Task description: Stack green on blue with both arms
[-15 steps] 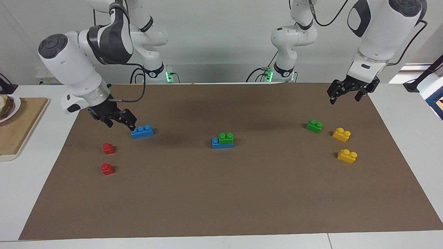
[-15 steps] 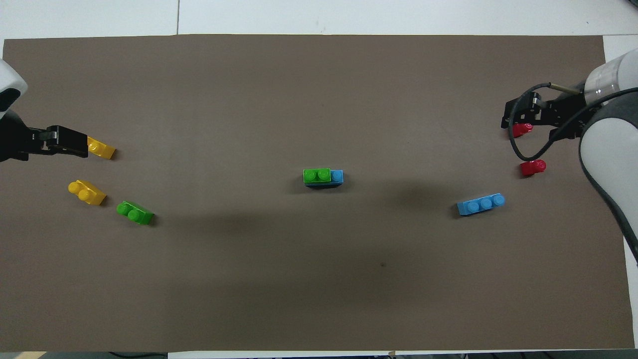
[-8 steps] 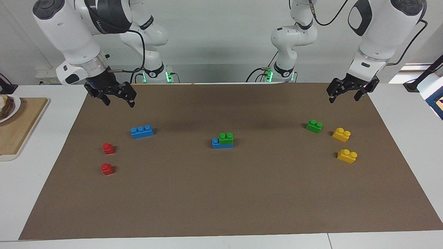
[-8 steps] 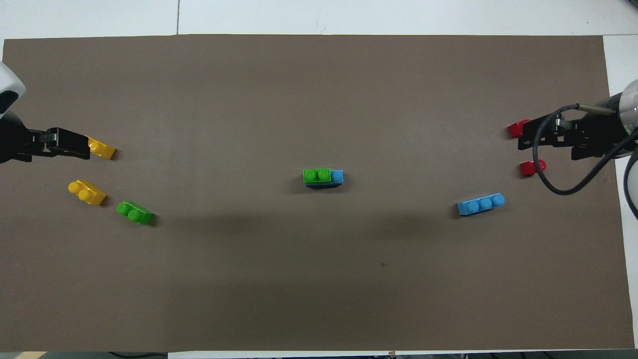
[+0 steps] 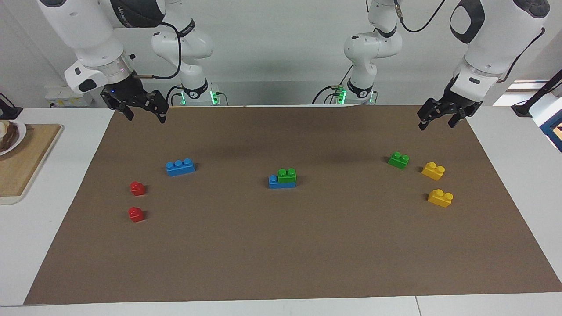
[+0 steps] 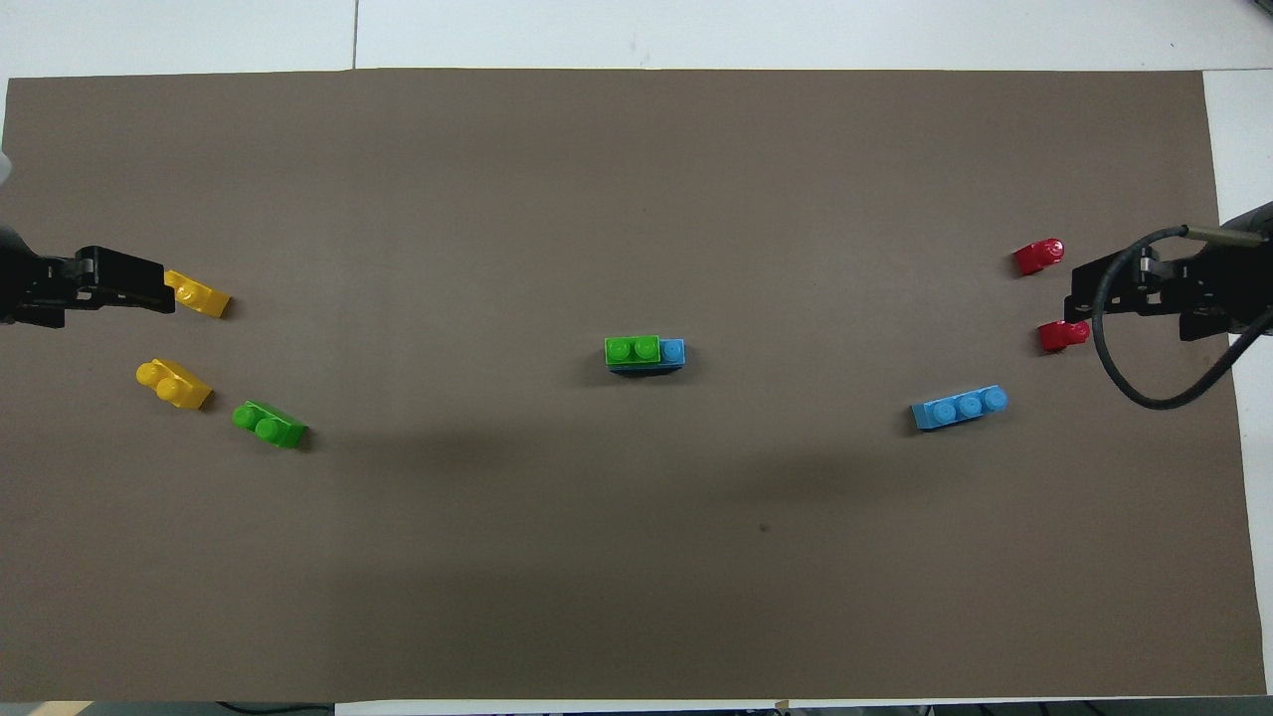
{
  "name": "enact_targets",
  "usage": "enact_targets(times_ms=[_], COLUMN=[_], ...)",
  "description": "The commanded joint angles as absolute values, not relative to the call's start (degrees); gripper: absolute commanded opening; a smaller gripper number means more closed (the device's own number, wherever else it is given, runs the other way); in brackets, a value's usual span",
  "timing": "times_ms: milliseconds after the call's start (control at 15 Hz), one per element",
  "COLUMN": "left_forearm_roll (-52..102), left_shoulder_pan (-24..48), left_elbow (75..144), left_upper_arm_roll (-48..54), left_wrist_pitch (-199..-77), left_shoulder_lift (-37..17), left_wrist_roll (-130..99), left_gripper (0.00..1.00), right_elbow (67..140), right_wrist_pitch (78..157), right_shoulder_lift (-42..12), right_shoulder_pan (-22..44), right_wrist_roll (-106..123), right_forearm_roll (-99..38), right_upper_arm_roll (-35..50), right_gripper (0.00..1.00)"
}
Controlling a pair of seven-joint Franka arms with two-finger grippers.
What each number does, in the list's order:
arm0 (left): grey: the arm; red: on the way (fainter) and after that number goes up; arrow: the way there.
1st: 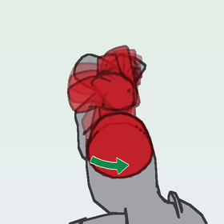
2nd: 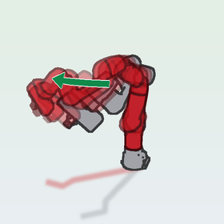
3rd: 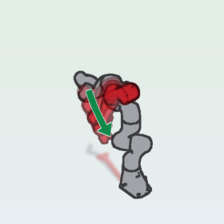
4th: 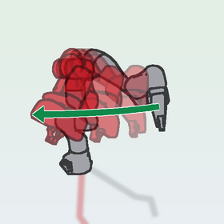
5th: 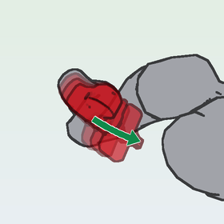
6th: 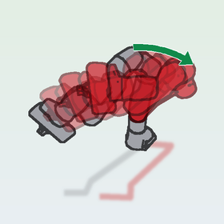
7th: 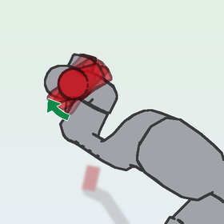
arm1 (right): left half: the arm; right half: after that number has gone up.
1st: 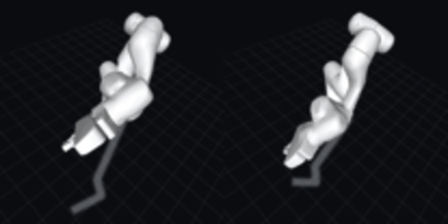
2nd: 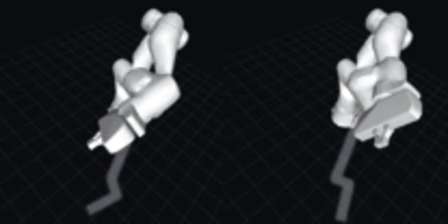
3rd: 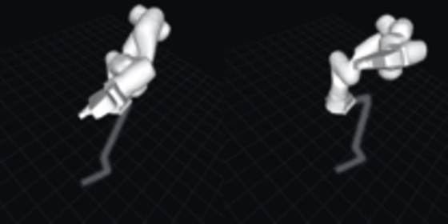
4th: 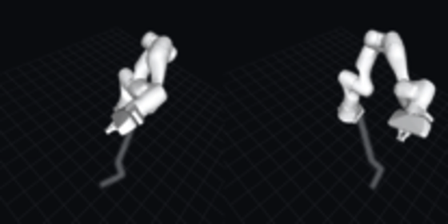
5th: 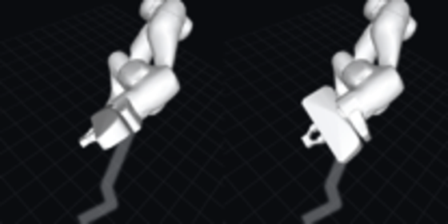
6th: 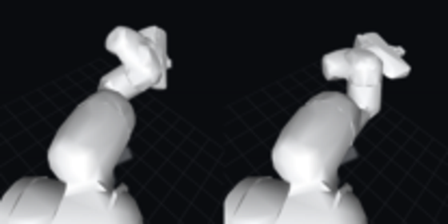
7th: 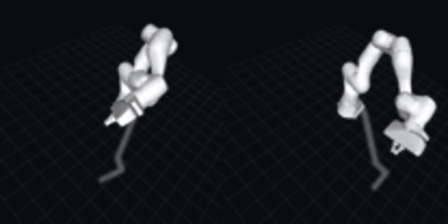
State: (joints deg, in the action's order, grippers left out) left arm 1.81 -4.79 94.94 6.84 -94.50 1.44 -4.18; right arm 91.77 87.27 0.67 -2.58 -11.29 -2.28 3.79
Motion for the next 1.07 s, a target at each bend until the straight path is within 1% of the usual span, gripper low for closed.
enact_targets(times_ms=[0,467,1000], left_forearm_roll=[2.64,2.64,2.64], left_shoulder_pan=[-5.10,-4.83,-4.66], left_elbow=[95.98,95.98,96.06], left_upper_arm_roll=[7.03,7.12,7.12], left_wrist_pitch=[-93.96,-94.04,-94.04], left_shoulder_lift=[2.81,2.81,2.90], left_wrist_roll=[-4.92,-5.01,-4.92], left_gripper=[1.00,1.00,1.00], right_elbow=[90.88,91.41,91.41], right_wrist_pitch=[86.57,86.84,86.84], right_shoulder_lift=[0.18,0.53,0.53], right_shoulder_pan=[-2.99,-2.99,-3.51], right_wrist_roll=[-9.67,-8.79,-1.23], right_forearm_roll=[-0.88,0.00,0.62], right_upper_arm_roll=[4.13,4.13,4.13], right_gripper=[1.00,1.00,1.00])
